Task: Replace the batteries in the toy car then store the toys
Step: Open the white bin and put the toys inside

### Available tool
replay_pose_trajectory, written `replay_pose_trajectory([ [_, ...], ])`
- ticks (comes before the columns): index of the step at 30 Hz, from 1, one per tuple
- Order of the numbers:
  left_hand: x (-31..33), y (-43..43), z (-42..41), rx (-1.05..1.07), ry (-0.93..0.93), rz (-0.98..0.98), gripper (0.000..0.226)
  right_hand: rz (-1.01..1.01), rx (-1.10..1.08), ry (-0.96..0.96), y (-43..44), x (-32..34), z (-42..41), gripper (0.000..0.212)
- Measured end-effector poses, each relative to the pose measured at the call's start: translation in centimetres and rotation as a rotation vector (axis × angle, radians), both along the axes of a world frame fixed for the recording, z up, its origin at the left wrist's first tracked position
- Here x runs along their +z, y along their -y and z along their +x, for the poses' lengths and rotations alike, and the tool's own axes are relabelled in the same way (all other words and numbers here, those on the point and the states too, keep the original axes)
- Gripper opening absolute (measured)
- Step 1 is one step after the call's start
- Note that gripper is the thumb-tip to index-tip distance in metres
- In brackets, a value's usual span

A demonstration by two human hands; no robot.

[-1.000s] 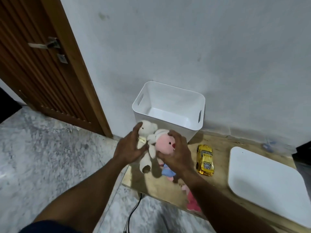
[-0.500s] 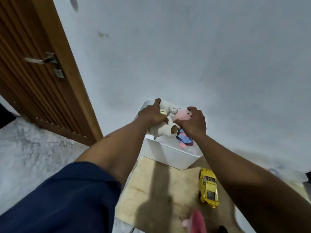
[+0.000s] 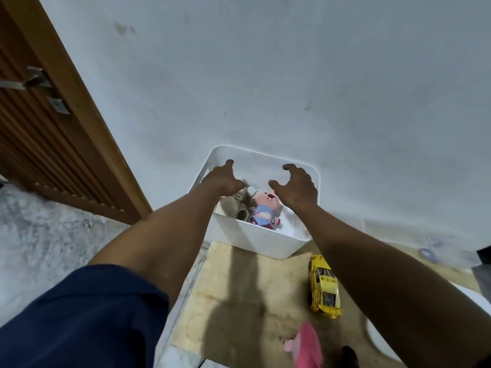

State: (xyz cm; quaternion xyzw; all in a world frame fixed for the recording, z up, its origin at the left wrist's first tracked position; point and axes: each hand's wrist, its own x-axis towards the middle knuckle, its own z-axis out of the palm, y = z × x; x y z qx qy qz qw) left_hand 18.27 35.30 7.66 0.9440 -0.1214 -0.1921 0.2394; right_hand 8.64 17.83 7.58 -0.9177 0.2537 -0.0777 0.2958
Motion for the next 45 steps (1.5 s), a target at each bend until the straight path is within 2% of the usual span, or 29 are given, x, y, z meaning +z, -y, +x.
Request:
replay_pose_trajectory([
  [7,-0.5,0.8,-3.4,0.051,0.016,-0.089,0.065,-0.016,-0.066,0.216,1.5,-0.2,-4.9,0.027],
  [13,-0.1,2.8,-10.7,0.03,0.266,-0.294,0.036,-0.036,-0.203,0.372,5.0,0.1,-12.4,0.02],
  [15,-0.6,3.3,-14.4,-0.032,0.387,-0.363,0.028,-0.018,-0.257,0.352,5.8,-1.0,-16.3,0.018],
  [17,-1.8,3.5,-18.1,-0.095,0.406,-0.408,0.022,0.009,-0.275,0.277,6.1,-2.8,-20.4,0.017],
  [19,-3.8,3.5,-21.6,-0.144,0.336,-0.371,0.02,0.023,-0.249,0.19,6.0,-4.8,-24.7,0.013],
  [22,-6.9,3.5,-26.1,-0.193,0.158,-0.212,0.023,0.003,-0.095,0.046,5.9,-8.3,-29.8,0.014],
  [23,-7.8,3.7,-27.4,-0.238,0.071,-0.13,0.032,0.023,-0.038,-0.079,5.9,-9.4,-31.3,0.019],
  [25,-9.7,4.4,-29.8,-0.347,-0.132,0.039,0.064,0.087,0.026,-0.365,5.4,-11.2,-33.6,0.039],
  [27,-11.5,5.0,-31.9,-0.304,-0.334,0.111,0.091,0.112,0.006,-0.475,4.7,-13.1,-35.3,0.06],
  [29,-12.9,5.4,-33.3,-0.269,-0.401,0.121,0.098,0.106,-0.018,-0.437,4.0,-14.2,-35.7,0.062],
  [33,-13.8,6.1,-34.1,-0.246,-0.341,0.082,0.076,0.173,-0.036,-0.279,3.3,-14.4,-35.0,0.042],
  [37,-12.4,5.5,-32.8,-0.062,-0.397,-0.174,0.068,0.234,-0.03,-0.077,3.8,-14.1,-34.3,0.026],
  [45,-7.3,1.5,-27.5,-0.082,0.19,-0.483,0.068,0.179,-0.056,0.248,2.5,-7.6,-26.8,0.035],
])
